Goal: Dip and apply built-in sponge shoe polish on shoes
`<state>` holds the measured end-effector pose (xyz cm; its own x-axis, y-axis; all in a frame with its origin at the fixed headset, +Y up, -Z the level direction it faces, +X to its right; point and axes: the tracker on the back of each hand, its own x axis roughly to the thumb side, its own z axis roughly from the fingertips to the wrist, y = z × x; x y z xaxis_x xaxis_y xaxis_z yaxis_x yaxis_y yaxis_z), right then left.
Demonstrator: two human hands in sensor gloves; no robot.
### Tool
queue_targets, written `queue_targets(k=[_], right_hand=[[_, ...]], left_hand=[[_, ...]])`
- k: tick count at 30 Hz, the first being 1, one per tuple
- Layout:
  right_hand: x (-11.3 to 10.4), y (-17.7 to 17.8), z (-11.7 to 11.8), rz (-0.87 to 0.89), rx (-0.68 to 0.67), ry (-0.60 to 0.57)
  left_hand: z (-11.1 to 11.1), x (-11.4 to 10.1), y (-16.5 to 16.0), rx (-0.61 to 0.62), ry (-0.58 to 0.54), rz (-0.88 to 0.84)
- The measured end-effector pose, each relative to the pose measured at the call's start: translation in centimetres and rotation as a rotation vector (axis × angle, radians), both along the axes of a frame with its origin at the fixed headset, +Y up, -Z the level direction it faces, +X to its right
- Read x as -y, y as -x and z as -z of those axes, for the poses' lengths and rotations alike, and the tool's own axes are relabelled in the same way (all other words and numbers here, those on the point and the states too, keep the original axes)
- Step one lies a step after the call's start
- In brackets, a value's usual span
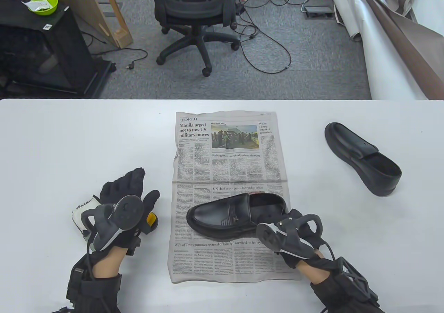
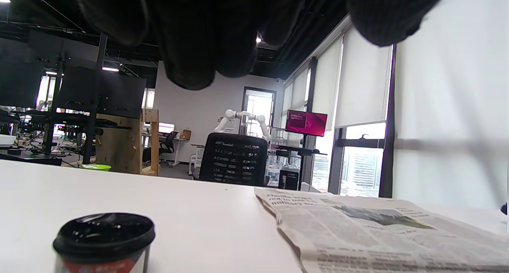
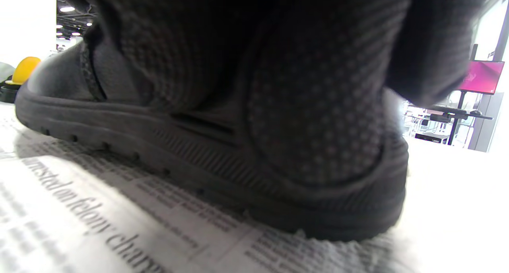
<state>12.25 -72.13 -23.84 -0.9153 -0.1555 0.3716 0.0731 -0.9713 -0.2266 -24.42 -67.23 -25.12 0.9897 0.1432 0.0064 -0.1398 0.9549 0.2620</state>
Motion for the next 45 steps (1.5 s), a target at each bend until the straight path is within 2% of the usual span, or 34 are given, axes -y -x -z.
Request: queue_targets(k=[7,18,21,26,30,35,39,45], right_hand=[[1.0,0.3,0.2,-0.022,0.010,0.033],[0.8,0.5,0.1,-0.012,0.052,0.051],[0.8,0.5,0.1,-0.020,0.042,0.040],[0.8,0.1,0.6,0.024,0.063,0.099],[0.8,0.0,0.6,0.039,0.066,0.104],[0.8,-0.2,1.0,0.084,0.084,0.156],[0.8,-0.3,0.9,0.097,0.094,0.153],[0.7,-0.5,1.2,0.122,0.100,0.207]], left_hand=[[0.0,0.1,0.0,-0.001,0.016,-0.001],[0.1,0.1,0.4,-0.015,0.050,-0.002],[0.0,-0.2,0.8,-0.025,0.065,0.001],[0.1,-0.5,2.8,-0.087,0.106,-0.006],[0.7,0.1,4.4,-0.162,0.213,0.027],[1.4,1.6,6.3,-0.261,0.461,0.092],[1.8,3.1,7.7,-0.358,0.605,0.122],[2.1,4.7,9.3,-0.399,0.766,0.124]])
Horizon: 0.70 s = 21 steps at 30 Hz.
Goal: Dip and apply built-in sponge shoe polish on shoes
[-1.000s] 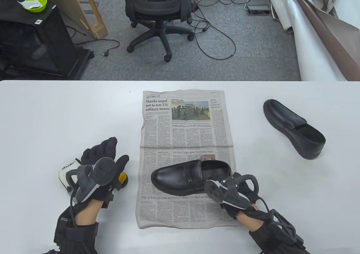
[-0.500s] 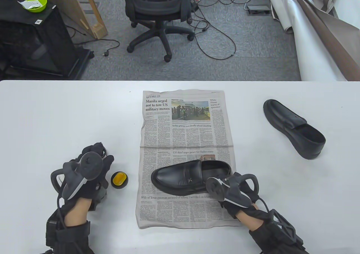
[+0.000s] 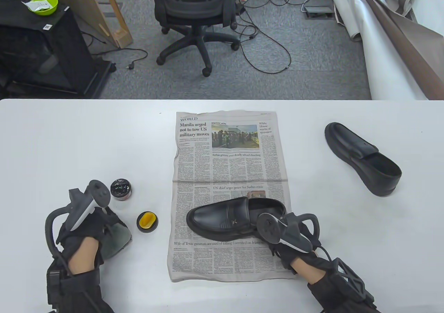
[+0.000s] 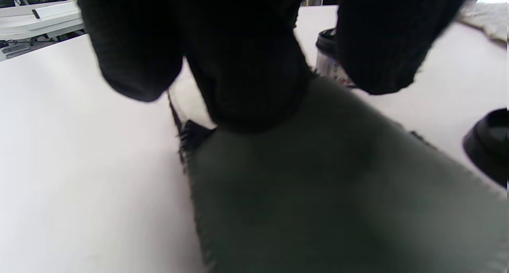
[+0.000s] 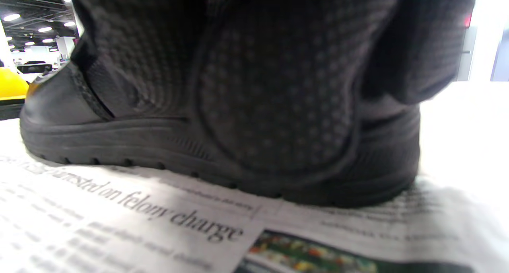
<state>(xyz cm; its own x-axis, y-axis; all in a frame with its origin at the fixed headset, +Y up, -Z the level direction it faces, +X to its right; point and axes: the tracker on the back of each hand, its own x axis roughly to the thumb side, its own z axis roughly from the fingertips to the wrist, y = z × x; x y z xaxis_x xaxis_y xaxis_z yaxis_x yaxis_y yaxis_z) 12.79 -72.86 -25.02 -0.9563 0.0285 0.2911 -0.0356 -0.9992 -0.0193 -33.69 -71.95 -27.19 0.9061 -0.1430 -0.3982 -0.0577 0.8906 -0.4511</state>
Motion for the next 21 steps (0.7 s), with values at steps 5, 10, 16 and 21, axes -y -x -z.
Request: queue_targets(k=[5,10,16,21], right_hand=[[-0.3,-0.8,0.7,0.083,-0.017,0.119],[-0.2,-1.1,1.0,0.119,-0.022,0.156],[0.1,-1.4,1.2,0.154,-0.005,0.187],[0.1,-1.5,1.3,0.164,0.000,0.203]], left_hand=[[0.5,1.5,0.6,-0.025,0.088,-0.041],[0.7,1.8,0.4,0.001,0.098,-0.077],[0.6,0.8,0.2,0.040,0.040,-0.059],[-0.1,-1.6,-0.4,0.061,-0.040,-0.046]])
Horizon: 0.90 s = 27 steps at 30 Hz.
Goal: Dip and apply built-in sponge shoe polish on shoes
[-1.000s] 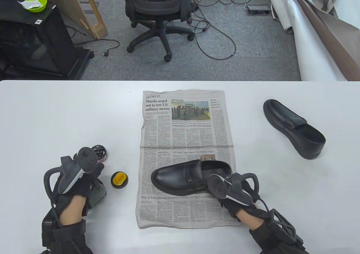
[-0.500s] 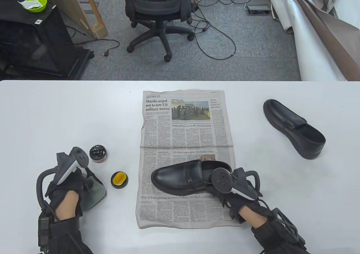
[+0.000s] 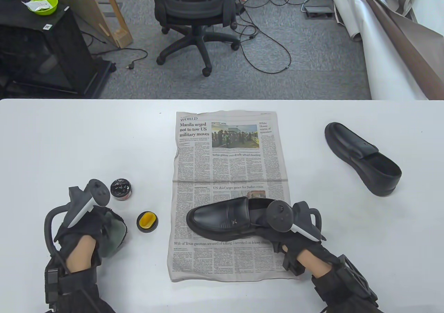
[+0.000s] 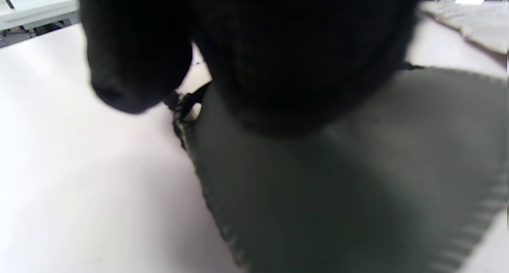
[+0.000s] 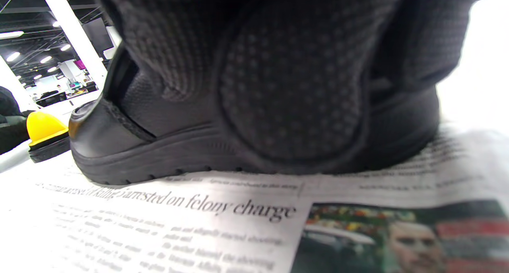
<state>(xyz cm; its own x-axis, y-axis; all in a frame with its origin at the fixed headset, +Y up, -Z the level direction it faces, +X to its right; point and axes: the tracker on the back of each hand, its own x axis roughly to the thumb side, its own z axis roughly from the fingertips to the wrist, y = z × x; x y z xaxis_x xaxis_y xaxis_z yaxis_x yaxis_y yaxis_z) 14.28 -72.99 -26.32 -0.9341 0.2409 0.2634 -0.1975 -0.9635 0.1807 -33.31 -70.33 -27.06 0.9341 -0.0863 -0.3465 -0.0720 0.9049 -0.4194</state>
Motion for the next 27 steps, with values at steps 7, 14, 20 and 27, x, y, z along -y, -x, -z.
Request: queue_targets(k=[7,14,20,27], right_hand=[[0.0,0.0,0.0,0.000,0.026,0.007],[-0.1,0.1,-0.2,-0.022,0.077,0.026],[-0.1,0.0,0.1,-0.022,0.056,0.024],[-0.2,0.0,0.2,-0.027,0.046,0.001]], left_hand=[[-1.5,-4.3,-5.0,0.219,-0.247,-0.146],[-2.3,-3.5,-15.3,0.596,-0.339,-0.261],[-3.1,-3.0,-22.1,0.738,-0.378,-0.177],[-2.7,-3.4,-27.2,0.789,-0.410,-0.142]])
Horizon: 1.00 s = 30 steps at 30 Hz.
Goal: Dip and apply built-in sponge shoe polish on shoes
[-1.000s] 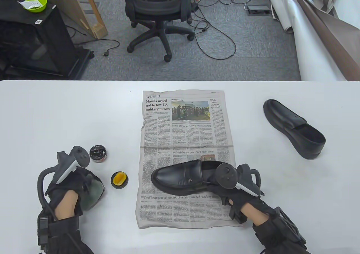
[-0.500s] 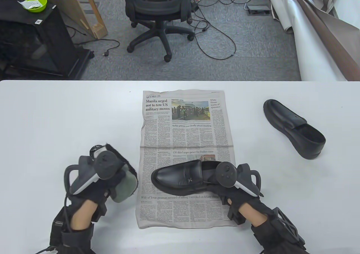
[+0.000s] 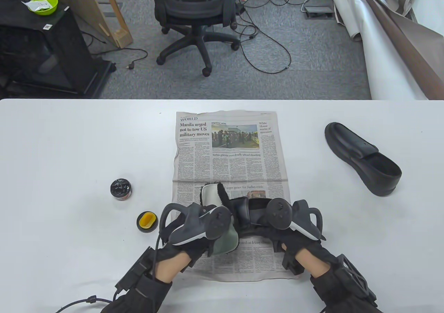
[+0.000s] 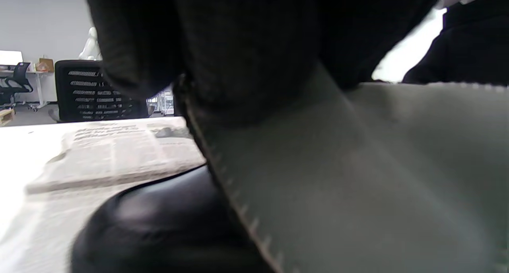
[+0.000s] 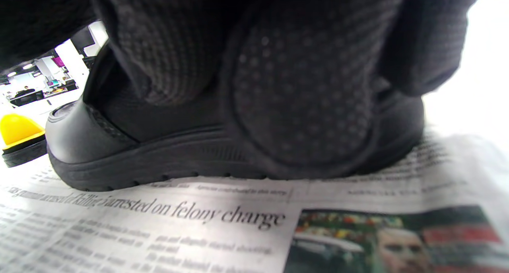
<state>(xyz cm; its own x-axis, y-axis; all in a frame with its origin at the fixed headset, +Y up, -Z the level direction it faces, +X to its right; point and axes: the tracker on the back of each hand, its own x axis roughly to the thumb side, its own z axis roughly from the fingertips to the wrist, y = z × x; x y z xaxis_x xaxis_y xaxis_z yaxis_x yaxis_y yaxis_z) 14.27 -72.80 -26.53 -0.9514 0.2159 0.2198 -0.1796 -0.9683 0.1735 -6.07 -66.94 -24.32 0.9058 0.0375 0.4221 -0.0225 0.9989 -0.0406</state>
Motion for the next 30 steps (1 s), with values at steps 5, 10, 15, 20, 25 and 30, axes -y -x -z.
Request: queue_targets(k=[5,10,15,20,25,30], right_hand=[[0.0,0.0,0.1,0.000,-0.010,-0.015],[0.0,0.1,0.1,-0.007,-0.006,-0.030],[0.0,0.0,0.2,-0.004,-0.014,-0.025],[0.1,0.0,0.2,-0.001,-0.012,-0.027],[0.1,0.0,0.4,-0.003,-0.002,-0.020],[0.1,0.0,0.3,-0.001,-0.004,-0.019]], left_hand=[[0.1,1.2,-2.2,0.024,-0.064,-0.018],[-0.2,3.0,-2.7,0.023,-0.103,0.005],[-0.1,4.3,-2.4,0.017,-0.053,0.000],[0.4,4.4,-1.6,-0.017,-0.002,0.025],[1.3,4.6,0.1,-0.051,0.074,0.094],[2.1,4.4,2.1,-0.101,0.134,0.170]])
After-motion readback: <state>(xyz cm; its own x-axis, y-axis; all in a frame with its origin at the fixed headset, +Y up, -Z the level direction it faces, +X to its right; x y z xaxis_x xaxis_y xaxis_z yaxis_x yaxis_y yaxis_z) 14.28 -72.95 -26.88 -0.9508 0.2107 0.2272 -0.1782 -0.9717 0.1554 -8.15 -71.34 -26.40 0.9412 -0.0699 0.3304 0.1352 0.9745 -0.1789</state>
